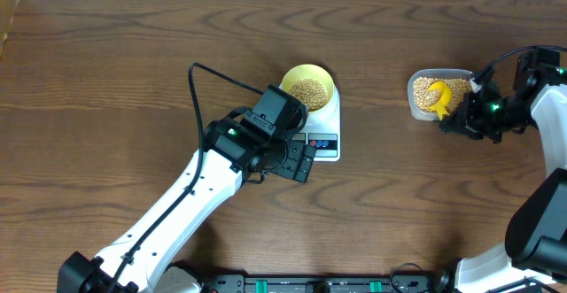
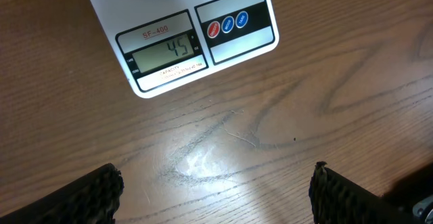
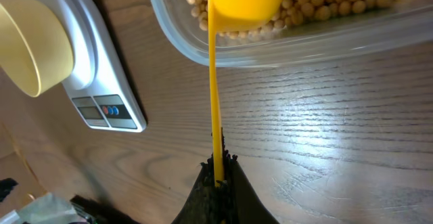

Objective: Scoop item into bowl and weigh 50g on scale
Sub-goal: 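Scoop soybeans and lift the scoop out of the tub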

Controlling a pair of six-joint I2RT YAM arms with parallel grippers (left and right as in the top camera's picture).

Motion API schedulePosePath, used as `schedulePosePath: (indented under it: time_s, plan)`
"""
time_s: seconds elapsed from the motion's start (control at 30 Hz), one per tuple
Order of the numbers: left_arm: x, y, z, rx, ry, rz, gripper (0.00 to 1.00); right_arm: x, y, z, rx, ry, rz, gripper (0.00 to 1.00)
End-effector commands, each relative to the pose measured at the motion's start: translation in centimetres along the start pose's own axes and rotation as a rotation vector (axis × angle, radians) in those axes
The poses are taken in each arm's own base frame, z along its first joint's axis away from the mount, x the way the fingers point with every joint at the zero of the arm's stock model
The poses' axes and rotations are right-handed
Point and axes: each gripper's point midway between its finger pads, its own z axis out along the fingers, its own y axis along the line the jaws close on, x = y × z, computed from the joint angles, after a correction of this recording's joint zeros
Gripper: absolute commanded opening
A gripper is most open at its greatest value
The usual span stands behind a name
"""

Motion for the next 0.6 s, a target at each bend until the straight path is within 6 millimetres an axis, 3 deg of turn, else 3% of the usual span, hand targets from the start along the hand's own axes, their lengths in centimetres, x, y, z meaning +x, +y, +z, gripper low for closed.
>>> schedulePosePath:
  time_s: [0.0, 0.23, 0.57]
  plan:
    - [-0.2, 0.1, -0.5, -0.009, -0.019, 0.025, 0.91, -0.1, -0.2, -0.3, -0.046, -0.008, -0.008, 0.01]
    - [-0.2, 0.1, -0.5, -0.008, -0.018, 0.025, 0.91, 0.0, -1.3, -1.1, -0.053, -0.021, 0.026, 0.01]
    - [-0.2, 0.1, -0.5, -0.009, -0.019, 0.025, 0.91, 0.0, -0.4, -1.7, -0.14, -0.032, -0.003, 0.01]
